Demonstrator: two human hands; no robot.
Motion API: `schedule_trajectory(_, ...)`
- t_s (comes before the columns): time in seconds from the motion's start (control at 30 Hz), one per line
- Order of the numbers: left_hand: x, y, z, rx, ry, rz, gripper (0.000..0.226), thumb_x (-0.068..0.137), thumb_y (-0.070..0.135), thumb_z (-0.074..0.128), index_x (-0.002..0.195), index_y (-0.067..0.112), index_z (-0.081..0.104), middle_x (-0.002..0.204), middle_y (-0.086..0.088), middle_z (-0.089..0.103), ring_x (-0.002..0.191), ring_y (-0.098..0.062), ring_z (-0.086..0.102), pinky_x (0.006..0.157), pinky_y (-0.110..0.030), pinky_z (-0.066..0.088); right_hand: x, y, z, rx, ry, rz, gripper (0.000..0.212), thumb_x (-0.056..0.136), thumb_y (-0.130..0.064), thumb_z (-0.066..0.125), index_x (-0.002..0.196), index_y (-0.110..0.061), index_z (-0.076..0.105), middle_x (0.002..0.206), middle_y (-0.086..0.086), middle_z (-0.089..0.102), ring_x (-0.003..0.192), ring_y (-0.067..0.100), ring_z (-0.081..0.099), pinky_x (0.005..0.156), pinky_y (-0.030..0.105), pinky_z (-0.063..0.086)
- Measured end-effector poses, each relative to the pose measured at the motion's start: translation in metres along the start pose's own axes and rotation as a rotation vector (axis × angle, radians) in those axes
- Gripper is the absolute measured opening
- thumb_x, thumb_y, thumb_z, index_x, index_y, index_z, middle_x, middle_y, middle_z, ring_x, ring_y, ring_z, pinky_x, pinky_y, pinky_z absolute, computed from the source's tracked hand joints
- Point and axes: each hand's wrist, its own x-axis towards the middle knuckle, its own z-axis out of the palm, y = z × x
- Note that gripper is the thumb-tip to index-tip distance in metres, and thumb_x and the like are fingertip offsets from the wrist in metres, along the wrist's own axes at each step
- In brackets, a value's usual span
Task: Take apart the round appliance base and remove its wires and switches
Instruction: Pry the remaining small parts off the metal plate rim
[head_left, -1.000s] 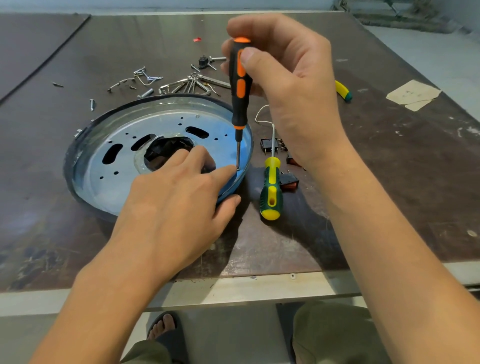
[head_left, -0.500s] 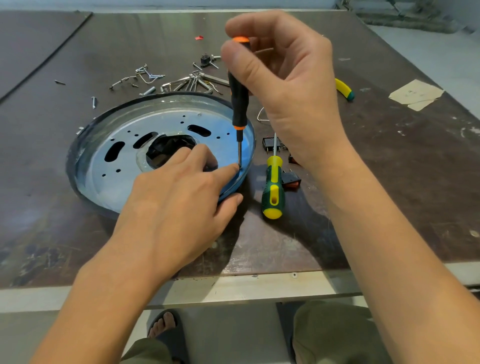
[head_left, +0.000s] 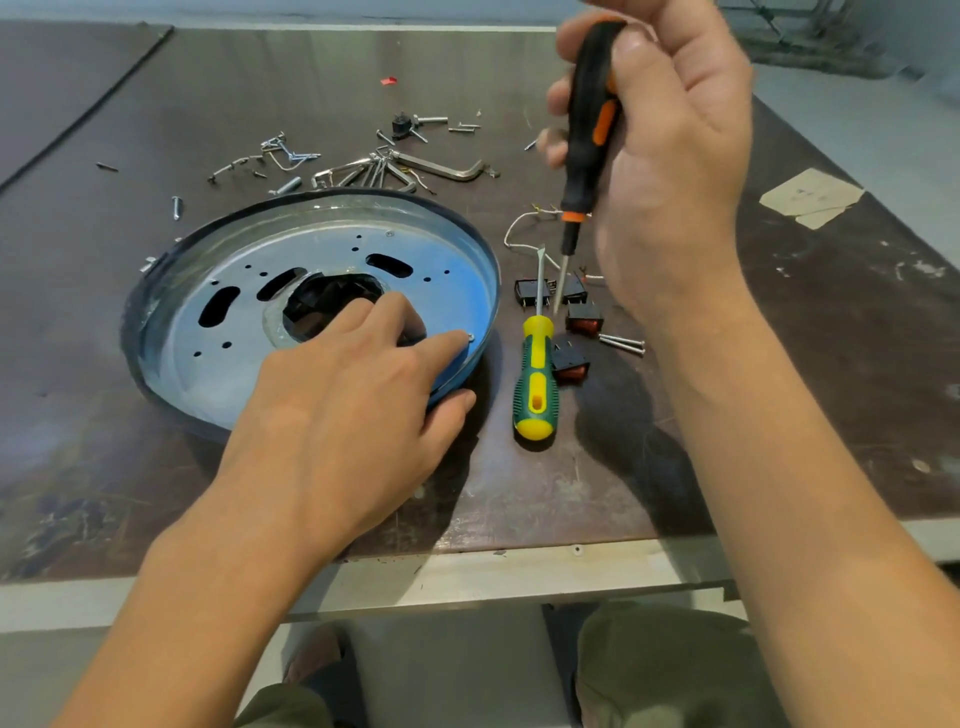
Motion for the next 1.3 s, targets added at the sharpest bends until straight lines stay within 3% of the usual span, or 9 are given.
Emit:
schedule_trajectory(0.1,0.0,0.001,0.0,0.001,-0.001,0.0,0.048,0.09,0.062,0.032,0.126,0.04,0.054,0.111,0.011,0.05,0.102,-0.012,0.051,0.048,-0.025,0.038,0.006,0.007,-0.011,-0.133,-0.007,0.092,0.019,0.102,0.001,0.043,0.105,-0.009,0.059,0.082,0.005,0.057,0.065,0.014,0.051,0.05,0.029,0.04)
schedule_trajectory(0.23,0.0,0.001,-0.002,0.0,0.0,-0.007,0.048,0.089,0.062,0.032,0.126,0.041,0.053,0.111,0.012,0.051,0.103,-0.011,0.051,0.047,-0.025,0.03,0.004,0.037,-0.028,-0.906,-0.246,0.31,0.013,0.091,-0.018,0.069,0.103,-0.02,0.068,0.076,-0.012,0.053,0.07,0.007,0.051,0.066,0.021,0.04)
schedule_trajectory(0.37,0.0,0.002,-0.003,-0.008,0.002,-0.016,0.05,0.089,0.062,0.032,0.128,0.04,0.053,0.112,0.011,0.051,0.103,-0.01,0.051,0.051,-0.024,0.033,-0.012,0.066,-0.032,-1.236,-0.365,0.517,0.03,0.085,-0.036,0.078,0.109,-0.025,0.064,0.105,0.001,0.06,0.097,0.018,0.052,0.078,0.028,0.041)
schedule_trajectory(0.5,0.0,0.003,-0.004,-0.018,0.004,-0.029,0.051,0.088,0.062,0.033,0.127,0.038,0.054,0.112,0.011,0.052,0.102,-0.009,0.051,0.053,-0.024,0.032,-0.015,0.076,-0.03,-1.308,-0.333,0.501,0.046,0.08,-0.045,0.081,0.115,-0.023,0.061,0.117,0.006,0.06,0.097,0.021,0.05,0.075,0.036,0.045)
schedule_trajectory(0.73,0.0,0.001,-0.004,-0.055,0.003,-0.032,0.051,0.087,0.064,0.033,0.122,0.035,0.057,0.11,0.011,0.052,0.1,-0.009,0.052,0.056,-0.024,0.042,-0.008,0.068,-0.032,-1.135,-0.265,0.563,0.05,0.083,-0.022,0.078,0.129,-0.018,0.058,0.105,0.0,0.052,0.092,0.02,0.053,0.074,0.035,0.049)
schedule_trajectory(0.9,-0.001,-0.001,-0.007,-0.127,0.012,-0.03,0.065,0.083,0.072,0.032,0.136,0.036,0.043,0.115,0.014,0.052,0.106,-0.009,0.05,0.061,-0.024,0.038,0.004,0.044,-0.034,-0.679,-0.108,0.536,0.047,0.083,-0.005,0.068,0.126,-0.019,0.054,0.089,0.01,0.056,0.047,0.011,0.049,0.037,0.02,0.036)
schedule_trajectory(1.13,-0.002,-0.005,-0.013,-0.534,0.05,0.067,0.076,0.079,0.059,0.068,0.143,0.04,0.032,0.126,0.019,0.049,0.116,-0.004,0.049,0.085,-0.039,0.053,-0.006,0.023,-0.001,-0.164,-0.018,0.625,0.078,0.088,0.007,0.064,0.155,-0.013,0.029,0.067,0.019,0.064,0.037,0.013,0.045,0.036,0.021,0.037)
schedule_trajectory(1.2,-0.002,-0.007,-0.017,-0.752,0.12,0.049,0.079,0.075,0.052,0.079,0.142,0.037,0.039,0.123,0.02,0.056,0.117,0.0,0.053,0.092,-0.035,0.051,-0.006,0.02,0.005,-0.022,0.023,0.661,0.066,0.09,0.007,0.063,0.148,-0.013,0.038,0.062,0.015,0.066,0.037,0.011,0.046,0.037,0.021,0.04)
schedule_trajectory(1.3,-0.002,-0.012,-0.025,-1.018,0.282,0.03,0.064,0.076,0.04,0.081,0.133,0.024,0.057,0.111,0.013,0.068,0.105,-0.005,0.064,0.089,-0.019,0.05,-0.002,0.013,0.003,0.072,-0.001,0.663,0.013,0.093,0.001,0.061,0.102,-0.007,0.056,0.058,0.008,0.064,0.038,0.009,0.045,0.036,0.019,0.04)
